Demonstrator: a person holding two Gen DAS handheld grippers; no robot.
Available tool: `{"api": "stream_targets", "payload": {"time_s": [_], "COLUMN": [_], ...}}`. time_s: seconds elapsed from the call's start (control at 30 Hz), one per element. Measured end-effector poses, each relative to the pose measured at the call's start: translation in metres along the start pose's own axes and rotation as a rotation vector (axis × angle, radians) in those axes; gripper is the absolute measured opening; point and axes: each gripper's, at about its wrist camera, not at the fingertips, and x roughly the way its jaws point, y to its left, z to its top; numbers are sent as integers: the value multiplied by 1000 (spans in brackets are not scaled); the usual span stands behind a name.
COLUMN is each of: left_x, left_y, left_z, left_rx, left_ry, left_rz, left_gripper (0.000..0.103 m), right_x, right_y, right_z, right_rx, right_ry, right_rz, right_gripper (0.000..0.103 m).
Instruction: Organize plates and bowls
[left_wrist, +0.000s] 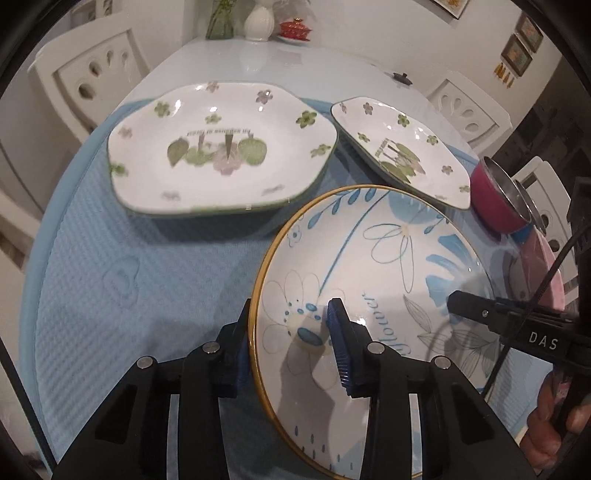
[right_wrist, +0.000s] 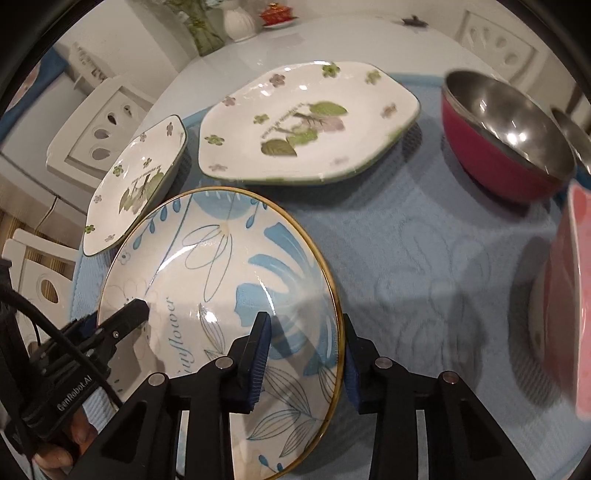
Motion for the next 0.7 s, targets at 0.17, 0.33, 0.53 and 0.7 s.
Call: {"api": "stream_targets", "payload": {"time_s": [0.17,0.33,0.53,0.7], "left_x": [-21,-47,-70,-76], "left_y": [-4,1,21,39], "left_z": [-17,-30,-47,-62], "left_rx": [-21,-47,-72,-97], "left_ry": [-9,-25,-43,-44], "left_rz": [20,23,63,105], "left_gripper": [34,34,34,34], "right_x": [-11,-28,-39,-32], "right_y": [3,16,46,66], "right_z": [-17,-30,-50,-66], "right_rx": [36,29,-37,-84], "right_ry": [27,46,58,88], "right_rz": [-8,-2,15,34], "right_gripper": [37,37,37,36]}}
